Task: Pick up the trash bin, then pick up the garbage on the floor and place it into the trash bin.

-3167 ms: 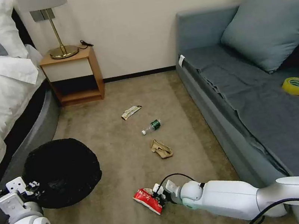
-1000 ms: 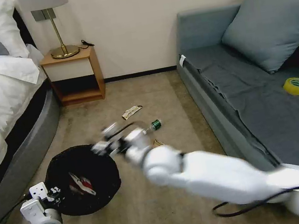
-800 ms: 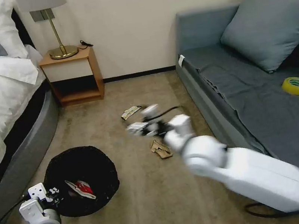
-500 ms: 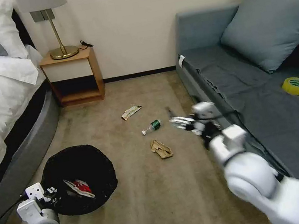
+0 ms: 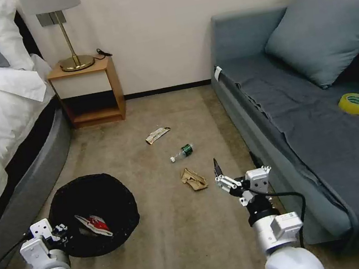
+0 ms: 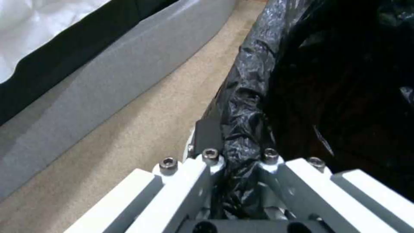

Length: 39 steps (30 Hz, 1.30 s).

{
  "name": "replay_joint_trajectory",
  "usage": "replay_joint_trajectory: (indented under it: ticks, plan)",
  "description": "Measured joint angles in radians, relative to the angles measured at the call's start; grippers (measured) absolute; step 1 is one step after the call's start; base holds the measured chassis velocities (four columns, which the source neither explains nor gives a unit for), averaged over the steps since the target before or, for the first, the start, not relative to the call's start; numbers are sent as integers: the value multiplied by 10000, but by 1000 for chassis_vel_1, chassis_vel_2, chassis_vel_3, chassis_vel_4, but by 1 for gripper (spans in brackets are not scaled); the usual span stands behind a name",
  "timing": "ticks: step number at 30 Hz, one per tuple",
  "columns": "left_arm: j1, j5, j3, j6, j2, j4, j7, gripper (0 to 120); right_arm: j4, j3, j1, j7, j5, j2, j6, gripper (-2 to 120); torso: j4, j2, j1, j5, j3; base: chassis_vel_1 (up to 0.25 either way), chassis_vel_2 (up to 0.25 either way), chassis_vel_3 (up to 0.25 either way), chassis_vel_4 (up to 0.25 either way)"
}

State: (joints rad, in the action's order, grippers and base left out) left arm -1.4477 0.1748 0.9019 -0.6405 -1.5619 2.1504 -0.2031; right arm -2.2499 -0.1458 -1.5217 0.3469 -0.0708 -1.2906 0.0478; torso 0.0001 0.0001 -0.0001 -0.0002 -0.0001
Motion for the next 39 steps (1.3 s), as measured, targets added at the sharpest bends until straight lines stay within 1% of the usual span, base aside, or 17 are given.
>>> replay_joint_trajectory:
  ticks: [6, 9, 30, 34, 37, 38, 39]
  plan:
    - [-24, 5, 1, 9, -39, 11, 0, 2, 89, 5, 168, -94, -103, 136, 9, 100, 0, 0, -1, 1, -1, -47, 41, 36, -47]
    - [-36, 9, 11, 15, -41, 34, 1, 2, 153, 50, 234, -142, -129, 161, 26, 100, 0, 0, 0, 1, 1, -164, 130, 141, -157]
    - [2, 24, 68, 78, -74, -64, 7, 2, 524, 155, 715, -303, -456, 475, 228, 100, -1, -1, 1, 2, 1, -186, 181, 189, -189]
    - [14, 51, 90, 86, -61, -83, 6, 2, 706, 271, 996, -317, -545, 624, 367, 100, -2, -1, 2, 1, 2, -155, 140, 173, -178]
    - [26, 111, 132, 87, -11, -119, 10, 2, 1213, 518, 1683, -353, -782, 979, 699, 100, -3, -2, 3, 1, 3, -64, 86, 56, -72]
    - [26, 111, 132, 87, -11, -119, 10, 2, 1213, 518, 1683, -353, -782, 979, 699, 100, -3, -2, 3, 1, 3, -7, 50, 28, -13]
    - [24, 126, 151, 86, 3, -129, 9, 2, 1477, 698, 2073, -411, -904, 1230, 872, 100, -2, -2, 1, 3, 2, 0, 0, 0, 0]
